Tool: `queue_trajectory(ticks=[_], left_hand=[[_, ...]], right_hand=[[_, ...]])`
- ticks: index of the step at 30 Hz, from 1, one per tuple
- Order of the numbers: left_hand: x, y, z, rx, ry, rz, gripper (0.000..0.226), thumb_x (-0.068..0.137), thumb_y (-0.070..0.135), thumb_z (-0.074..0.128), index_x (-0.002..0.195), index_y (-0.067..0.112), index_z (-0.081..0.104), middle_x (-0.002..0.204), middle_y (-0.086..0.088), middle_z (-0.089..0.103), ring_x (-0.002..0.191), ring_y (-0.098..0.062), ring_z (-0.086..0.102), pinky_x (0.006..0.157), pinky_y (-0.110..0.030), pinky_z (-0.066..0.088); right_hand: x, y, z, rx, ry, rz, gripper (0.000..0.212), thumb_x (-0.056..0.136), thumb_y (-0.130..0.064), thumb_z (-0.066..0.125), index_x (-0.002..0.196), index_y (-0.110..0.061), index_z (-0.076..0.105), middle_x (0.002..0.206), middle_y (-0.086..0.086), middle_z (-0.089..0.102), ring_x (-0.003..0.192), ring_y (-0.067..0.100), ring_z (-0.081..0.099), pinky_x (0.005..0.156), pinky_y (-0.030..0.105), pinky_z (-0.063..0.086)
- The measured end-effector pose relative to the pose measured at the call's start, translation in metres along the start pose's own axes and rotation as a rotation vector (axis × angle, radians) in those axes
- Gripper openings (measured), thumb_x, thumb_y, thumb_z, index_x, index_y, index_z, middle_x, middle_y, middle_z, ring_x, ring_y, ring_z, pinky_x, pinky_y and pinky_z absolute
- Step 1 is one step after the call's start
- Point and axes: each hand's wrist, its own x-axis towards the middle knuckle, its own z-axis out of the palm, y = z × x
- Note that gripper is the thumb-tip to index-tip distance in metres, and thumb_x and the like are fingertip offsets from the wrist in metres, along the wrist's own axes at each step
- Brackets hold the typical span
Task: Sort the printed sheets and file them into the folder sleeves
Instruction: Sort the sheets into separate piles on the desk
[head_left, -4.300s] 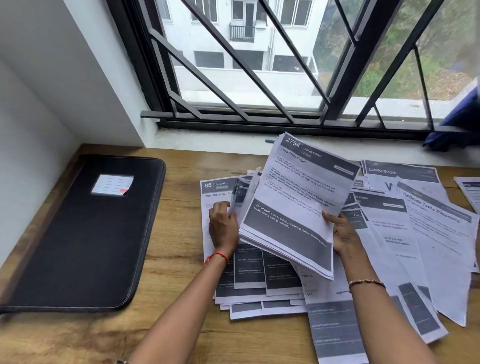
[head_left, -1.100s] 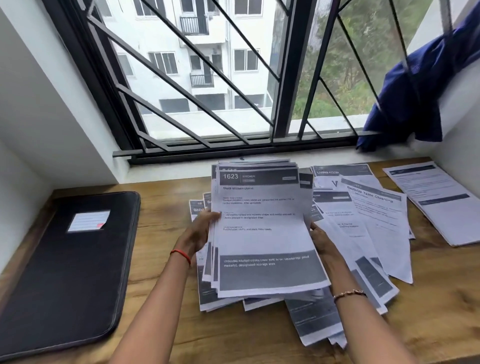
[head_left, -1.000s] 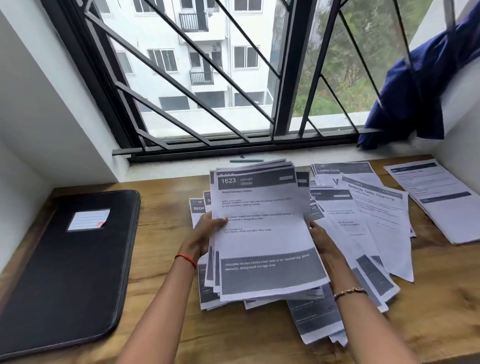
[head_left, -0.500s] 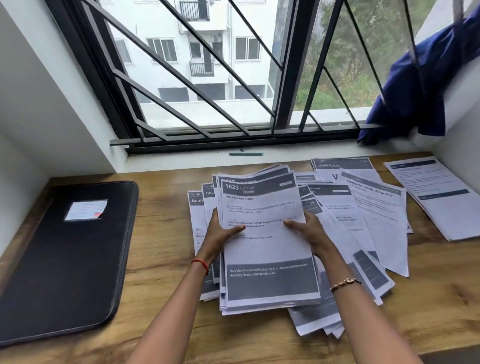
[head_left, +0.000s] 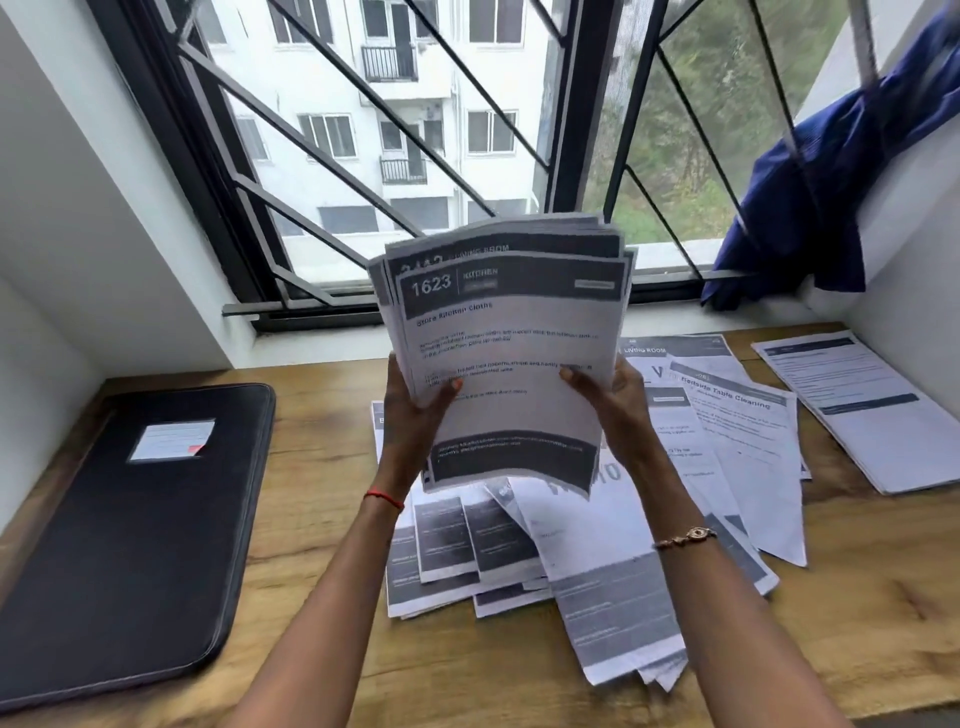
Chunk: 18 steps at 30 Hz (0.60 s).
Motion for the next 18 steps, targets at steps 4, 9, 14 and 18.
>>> queue_trajectory(ticks=[4,9,14,18], left_hand=[[-0.009,-0.016,-0.006,0.07,0.003,-0.002,0.053,0.078,0.004,0.072,0.119,0.012,0.041,0.113,-0.012,0.06,0.104,-0.022,0.061,0.081,-0.035,0.057],[-0.01,-0.021,-0.006,0.075,-0.007,-0.01,0.051,0.078,0.007,0.073,0.119,0.009,0.042,0.112,-0.01,0.06,0.104,-0.022,0.061,0.08,-0.035,0.058],[-0.006,-0.023,-0.005,0.065,-0.01,-0.025,0.059,0.072,0.022,0.077,0.12,0.007,0.046,0.113,-0.014,0.061,0.104,-0.028,0.061,0.08,-0.04,0.057],[0.001,-0.027,-0.006,0.081,0.008,-0.01,0.04,0.078,0.007,0.073,0.112,0.002,0.052,0.108,-0.016,0.062,0.098,-0.03,0.061,0.078,-0.04,0.057]], right_hand=[[-0.009,0.013,0.001,-0.051,0.017,0.048,0.036,0.065,-0.008,0.082,0.096,-0.016,0.065,0.091,0.003,0.069,0.078,0.018,0.065,0.068,0.033,0.059],[-0.01,0.013,0.011,-0.087,0.038,0.02,0.031,0.07,-0.004,0.078,0.098,-0.01,0.066,0.09,0.005,0.067,0.074,0.013,0.064,0.063,0.024,0.057],[-0.007,0.012,0.019,-0.077,0.078,-0.007,0.024,0.072,-0.006,0.077,0.091,-0.015,0.065,0.087,0.0,0.067,0.072,0.01,0.064,0.065,0.024,0.057],[-0.006,0.011,0.026,-0.035,0.123,-0.027,0.018,0.073,-0.006,0.077,0.081,-0.018,0.066,0.079,-0.001,0.066,0.062,0.0,0.063,0.058,0.02,0.054]])
